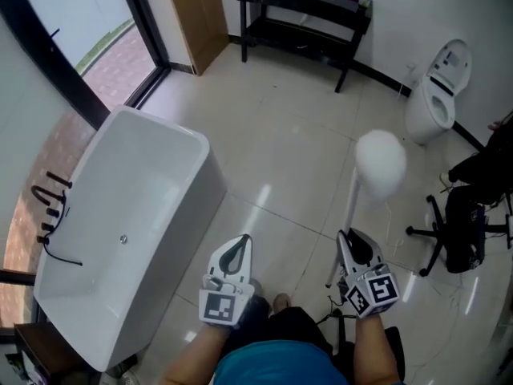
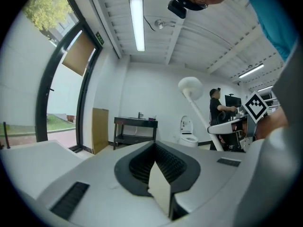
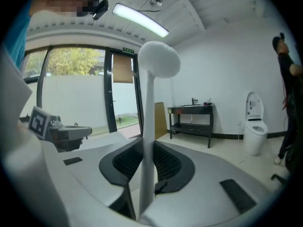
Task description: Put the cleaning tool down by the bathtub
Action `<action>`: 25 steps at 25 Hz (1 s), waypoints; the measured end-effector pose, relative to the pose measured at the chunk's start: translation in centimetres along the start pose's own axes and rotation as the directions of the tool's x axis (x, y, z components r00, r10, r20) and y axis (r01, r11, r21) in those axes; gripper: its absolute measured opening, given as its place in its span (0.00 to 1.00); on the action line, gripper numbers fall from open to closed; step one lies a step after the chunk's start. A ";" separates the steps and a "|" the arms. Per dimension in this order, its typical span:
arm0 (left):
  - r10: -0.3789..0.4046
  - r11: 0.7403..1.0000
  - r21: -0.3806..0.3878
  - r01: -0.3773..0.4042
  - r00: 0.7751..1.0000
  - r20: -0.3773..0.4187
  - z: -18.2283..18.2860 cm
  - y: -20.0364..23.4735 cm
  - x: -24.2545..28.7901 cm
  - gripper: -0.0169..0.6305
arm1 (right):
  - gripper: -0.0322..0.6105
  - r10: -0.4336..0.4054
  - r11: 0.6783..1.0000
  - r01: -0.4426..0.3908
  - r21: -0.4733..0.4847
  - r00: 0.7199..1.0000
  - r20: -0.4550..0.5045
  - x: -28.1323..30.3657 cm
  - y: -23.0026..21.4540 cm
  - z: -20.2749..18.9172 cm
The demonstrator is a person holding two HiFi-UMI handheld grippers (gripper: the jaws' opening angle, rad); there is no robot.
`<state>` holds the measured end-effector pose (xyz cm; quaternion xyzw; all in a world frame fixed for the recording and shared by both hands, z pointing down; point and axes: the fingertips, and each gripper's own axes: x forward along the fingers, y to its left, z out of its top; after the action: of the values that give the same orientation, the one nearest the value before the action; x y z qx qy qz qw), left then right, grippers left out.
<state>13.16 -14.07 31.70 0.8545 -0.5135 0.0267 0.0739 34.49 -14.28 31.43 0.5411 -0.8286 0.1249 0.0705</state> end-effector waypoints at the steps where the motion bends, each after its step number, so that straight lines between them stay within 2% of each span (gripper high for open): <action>1: 0.027 1.000 0.002 -0.027 1.000 0.012 0.9 -0.3 -1.5 0.02 | 0.19 0.022 0.999 -0.023 0.039 0.999 0.030 -1.0 0.8 0.9; 4: 0.133 0.991 -0.006 -0.133 0.991 0.028 2.6 0.2 -6.6 0.02 | 0.19 0.108 0.984 -0.122 0.127 0.988 0.112 -2.1 4.5 3.2; 7: 0.228 0.974 -0.012 -0.228 0.973 0.028 3.1 1.2 -10.8 0.02 | 0.19 0.187 0.950 -0.222 0.218 0.968 0.170 -1.7 7.9 4.4; 10: 0.287 0.958 -0.004 -0.287 0.957 0.042 3.9 3.2 -15.1 0.02 | 0.19 0.232 0.896 -0.289 0.337 0.952 0.200 -0.6 12.0 4.4; 13: 0.349 0.937 -0.014 -0.349 0.935 0.060 4.6 6.6 -20.3 0.02 | 0.19 0.273 0.826 -0.338 0.450 0.940 0.204 0.3 17.7 3.7; 16: 0.379 0.925 -0.006 -0.380 0.922 0.077 4.8 9.7 -25.0 0.02 | 0.19 0.289 0.765 -0.351 0.539 0.936 0.200 1.1 22.9 2.1; 19: 0.381 0.924 0.019 -0.383 0.922 0.068 4.5 12.9 -29.1 0.02 | 0.19 0.290 0.716 -0.353 0.603 0.935 0.203 2.5 28.3 0.4; 21: 0.386 0.920 0.042 -0.389 0.921 0.056 4.0 15.6 -32.2 0.02 | 0.19 0.308 0.695 -0.366 0.619 0.929 0.204 3.5 32.8 -0.8; 25: 0.439 0.897 0.040 -0.440 0.898 0.029 2.3 20.8 -38.0 0.02 | 0.19 0.322 0.666 -0.345 0.662 0.933 0.163 5.6 39.8 -3.6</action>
<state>-23.14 9.18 26.89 0.7181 -0.6931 0.0461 0.0416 -4.29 -2.93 31.12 0.3702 -0.8104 0.4213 -0.1695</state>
